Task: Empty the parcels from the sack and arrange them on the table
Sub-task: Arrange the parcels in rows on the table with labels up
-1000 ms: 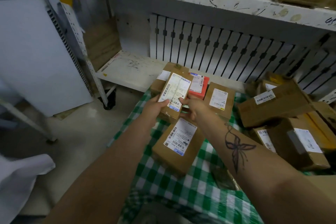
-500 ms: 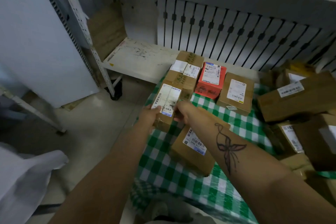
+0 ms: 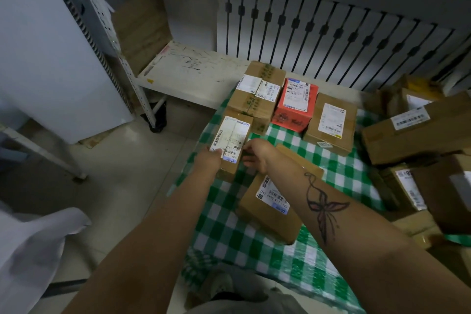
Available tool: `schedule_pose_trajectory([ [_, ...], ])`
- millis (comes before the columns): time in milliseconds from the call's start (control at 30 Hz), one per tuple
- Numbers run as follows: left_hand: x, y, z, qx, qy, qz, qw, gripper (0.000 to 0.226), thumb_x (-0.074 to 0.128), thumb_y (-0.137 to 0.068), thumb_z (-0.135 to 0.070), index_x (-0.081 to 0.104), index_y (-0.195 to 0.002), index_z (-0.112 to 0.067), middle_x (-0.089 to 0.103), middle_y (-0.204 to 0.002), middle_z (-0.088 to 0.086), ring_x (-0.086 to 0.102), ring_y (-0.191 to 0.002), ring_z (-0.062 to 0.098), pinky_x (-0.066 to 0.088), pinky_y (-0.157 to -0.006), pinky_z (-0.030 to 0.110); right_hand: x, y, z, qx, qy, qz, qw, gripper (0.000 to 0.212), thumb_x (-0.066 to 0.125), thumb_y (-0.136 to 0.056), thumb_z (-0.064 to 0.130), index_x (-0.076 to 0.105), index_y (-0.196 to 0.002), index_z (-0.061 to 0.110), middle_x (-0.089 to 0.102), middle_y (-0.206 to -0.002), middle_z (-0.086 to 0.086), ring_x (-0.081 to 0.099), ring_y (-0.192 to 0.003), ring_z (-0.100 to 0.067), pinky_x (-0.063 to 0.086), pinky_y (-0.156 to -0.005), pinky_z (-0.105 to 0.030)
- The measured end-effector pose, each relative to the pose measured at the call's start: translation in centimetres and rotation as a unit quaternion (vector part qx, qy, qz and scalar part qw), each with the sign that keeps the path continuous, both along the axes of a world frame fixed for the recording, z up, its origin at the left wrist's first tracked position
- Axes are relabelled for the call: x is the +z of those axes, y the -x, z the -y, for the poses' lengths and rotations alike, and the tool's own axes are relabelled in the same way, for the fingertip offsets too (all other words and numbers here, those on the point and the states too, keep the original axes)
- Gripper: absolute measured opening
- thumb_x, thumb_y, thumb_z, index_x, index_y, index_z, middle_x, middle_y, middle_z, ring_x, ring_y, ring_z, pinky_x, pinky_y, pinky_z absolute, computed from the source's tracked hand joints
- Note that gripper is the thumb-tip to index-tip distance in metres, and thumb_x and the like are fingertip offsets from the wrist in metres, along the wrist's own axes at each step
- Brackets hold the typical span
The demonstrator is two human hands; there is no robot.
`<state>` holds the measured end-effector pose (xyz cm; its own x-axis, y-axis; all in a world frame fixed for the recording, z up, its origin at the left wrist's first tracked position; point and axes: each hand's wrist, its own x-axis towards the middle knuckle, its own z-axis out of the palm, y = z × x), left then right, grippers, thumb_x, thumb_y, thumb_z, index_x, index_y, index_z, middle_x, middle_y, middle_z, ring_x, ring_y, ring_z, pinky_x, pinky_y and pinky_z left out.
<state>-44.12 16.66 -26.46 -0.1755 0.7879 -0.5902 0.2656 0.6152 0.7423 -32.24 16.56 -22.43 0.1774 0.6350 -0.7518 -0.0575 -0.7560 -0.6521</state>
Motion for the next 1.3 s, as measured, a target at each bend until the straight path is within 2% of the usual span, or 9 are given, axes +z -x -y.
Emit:
schedule_pose_trajectory([
  [133,0.8,-1.6,0.4,-0.055,-0.046,-0.201,0.977,0.053,0.048,-0.094,-0.030,0.033,-0.139,-0.006,0.036,-0.145,0.018,0.026,-0.138,0.035,0.026,-0.112,0.045,0.5,-1.4,0.0,-0.064,-0.056,0.050,0.995,0.016,0.043,-0.093,0.003,0.058,-0.101,0.003,0.055,-0.074,-0.006,0.053,-0.063,-0.016,0.047,-0.059,-0.026],
  [267,1.6,-3.9,1.5,-0.119,-0.178,-0.233,0.949,0.059,0.046,-0.096,-0.020,0.020,-0.146,-0.003,0.017,-0.156,0.015,-0.004,-0.146,0.034,0.004,-0.119,0.044,0.8,-4.2,0.9,-0.096,-0.112,0.150,0.978,0.028,0.043,-0.095,0.011,0.063,-0.113,0.005,0.061,-0.093,-0.008,0.056,-0.082,-0.022,0.045,-0.071,-0.031],
  [400,2.5,-6.7,3.1,-0.162,-0.256,-0.169,0.938,0.043,0.046,-0.096,-0.011,0.039,-0.138,-0.008,0.037,-0.143,0.012,0.034,-0.135,0.027,0.031,-0.106,0.029,1.1,-6.5,3.0,-0.136,-0.069,0.253,0.955,0.036,0.040,-0.091,0.027,0.065,-0.113,0.011,0.065,-0.110,-0.014,0.059,-0.099,-0.032,0.049,-0.088,-0.038],
  [533,1.9,-8.6,4.2,-0.248,-0.220,-0.128,0.935,0.034,0.047,-0.096,-0.016,0.052,-0.129,-0.010,0.056,-0.125,0.011,0.056,-0.110,0.024,0.045,-0.085,0.027,2.5,-8.7,4.6,-0.116,0.014,0.288,0.950,0.041,0.042,-0.092,0.024,0.049,-0.132,0.014,0.041,-0.141,-0.015,0.037,-0.131,-0.032,0.030,-0.110,-0.038],
  [667,1.9,-9.2,5.3,-0.304,-0.070,-0.231,0.921,0.032,0.043,-0.096,-0.039,0.049,-0.108,-0.010,0.057,-0.097,0.007,0.059,-0.083,0.022,0.046,-0.069,0.032,2.8,-9.5,5.7,-0.140,0.054,0.156,0.976,0.061,0.050,-0.092,0.027,0.027,-0.146,0.009,0.032,-0.148,-0.014,0.036,-0.134,-0.030,0.032,-0.111,-0.040],
  [833,2.1,-9.9,5.7,-0.302,-0.031,-0.252,0.919,0.039,0.040,-0.095,-0.048,0.054,-0.086,-0.012,0.054,-0.068,0.000,0.051,-0.057,0.013,0.039,-0.054,0.025,4.7,-11.0,6.9,-0.147,0.061,0.024,0.987,0.036,0.041,-0.100,0.017,0.045,-0.133,0.005,0.047,-0.140,-0.013,0.041,-0.132,-0.028,0.031,-0.109,-0.040],
  [1000,3.8,-11.0,4.7,-0.237,-0.076,-0.208,0.946,0.032,0.044,-0.095,-0.042,0.052,-0.104,-0.013,0.064,-0.092,0.002,0.056,-0.067,0.012,0.039,-0.053,0.025,5.3,-11.9,5.7,-0.169,0.017,0.010,0.985,0.021,0.042,-0.099,0.016,0.051,-0.116,0.009,0.056,-0.119,-0.010,0.051,-0.121,-0.026,0.039,-0.107,-0.040],
  [1133,5.0,-11.9,3.3,-0.196,-0.095,-0.141,0.966,0.053,0.055,-0.091,-0.028,0.030,-0.132,-0.006,0.060,-0.117,0.011,0.062,-0.088,0.024,0.037,-0.048,0.023,4.9,-12.5,5.2,-0.164,0.010,0.020,0.986,0.022,0.042,-0.098,0.012,0.050,-0.118,0.010,0.054,-0.129,-0.011,0.047,-0.124,-0.027,0.035,-0.105,-0.039],
  [1300,4.4,-12.8,1.7,-0.209,-0.097,-0.130,0.965,0.038,0.055,-0.092,-0.019,0.038,-0.124,-0.006,0.058,-0.120,0.014,0.062,-0.100,0.027,0.038,-0.050,0.021,4.5,-12.5,4.9,-0.123,0.064,0.033,0.990,0.025,0.037,-0.100,0.019,0.047,-0.122,0.010,0.052,-0.133,-0.014,0.046,-0.125,-0.036,0.029,-0.107,-0.058],
])
